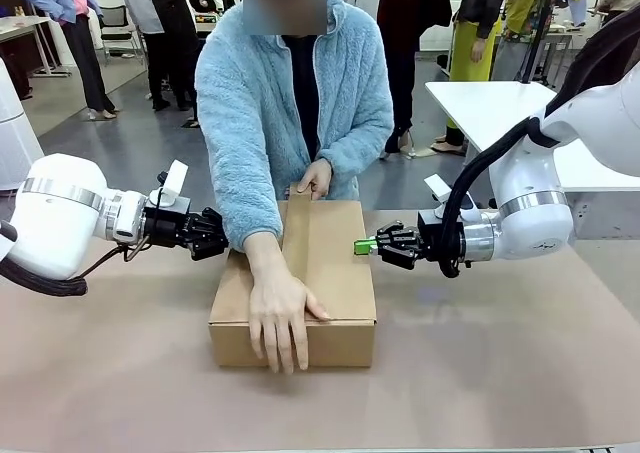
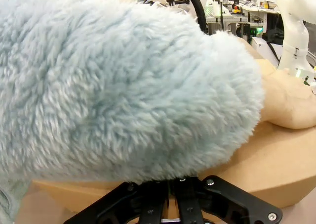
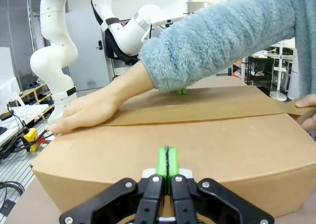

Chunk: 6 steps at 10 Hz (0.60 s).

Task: Wrap the clocks to prevent damage.
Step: After the human seals the box with tape, release both hands from the side flaps of the Package Box.

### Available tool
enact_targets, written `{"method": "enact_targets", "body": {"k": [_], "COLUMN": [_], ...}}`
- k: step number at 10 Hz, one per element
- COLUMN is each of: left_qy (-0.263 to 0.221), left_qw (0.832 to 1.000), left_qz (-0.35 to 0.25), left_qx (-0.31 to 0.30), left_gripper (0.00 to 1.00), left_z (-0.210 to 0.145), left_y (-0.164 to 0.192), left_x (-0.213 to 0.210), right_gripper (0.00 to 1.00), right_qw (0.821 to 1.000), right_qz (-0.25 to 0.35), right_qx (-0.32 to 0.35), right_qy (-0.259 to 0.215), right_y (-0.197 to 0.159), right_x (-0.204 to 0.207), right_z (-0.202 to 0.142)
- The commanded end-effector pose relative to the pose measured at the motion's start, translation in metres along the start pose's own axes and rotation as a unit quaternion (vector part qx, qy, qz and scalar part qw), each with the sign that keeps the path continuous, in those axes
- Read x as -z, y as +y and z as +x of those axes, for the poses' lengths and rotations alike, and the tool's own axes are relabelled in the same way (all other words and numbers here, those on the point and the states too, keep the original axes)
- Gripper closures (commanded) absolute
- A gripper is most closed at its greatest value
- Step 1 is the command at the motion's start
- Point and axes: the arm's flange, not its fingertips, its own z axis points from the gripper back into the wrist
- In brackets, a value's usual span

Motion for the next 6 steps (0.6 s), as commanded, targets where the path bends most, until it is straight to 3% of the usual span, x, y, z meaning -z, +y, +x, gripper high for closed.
{"method": "enact_targets", "body": {"k": [1,6], "left_qy": [0.004,0.004], "left_qw": [1.0,1.0], "left_qz": [0.005,0.005], "left_qx": [0.01,0.01], "left_gripper": [0.99,0.99], "left_z": [-0.0025,-0.0025], "left_y": [-0.0011,-0.0011], "left_x": [0.0019,0.0019], "right_gripper": [0.99,0.99], "right_qw": [1.0,1.0], "right_qz": [-0.001,-0.001], "right_qx": [0.001,0.001], "right_qy": [0.001,0.001], "right_y": [0.0002,0.0002], "right_x": [-0.0006,-0.0006], "right_z": [-0.0014,-0.0014]}}
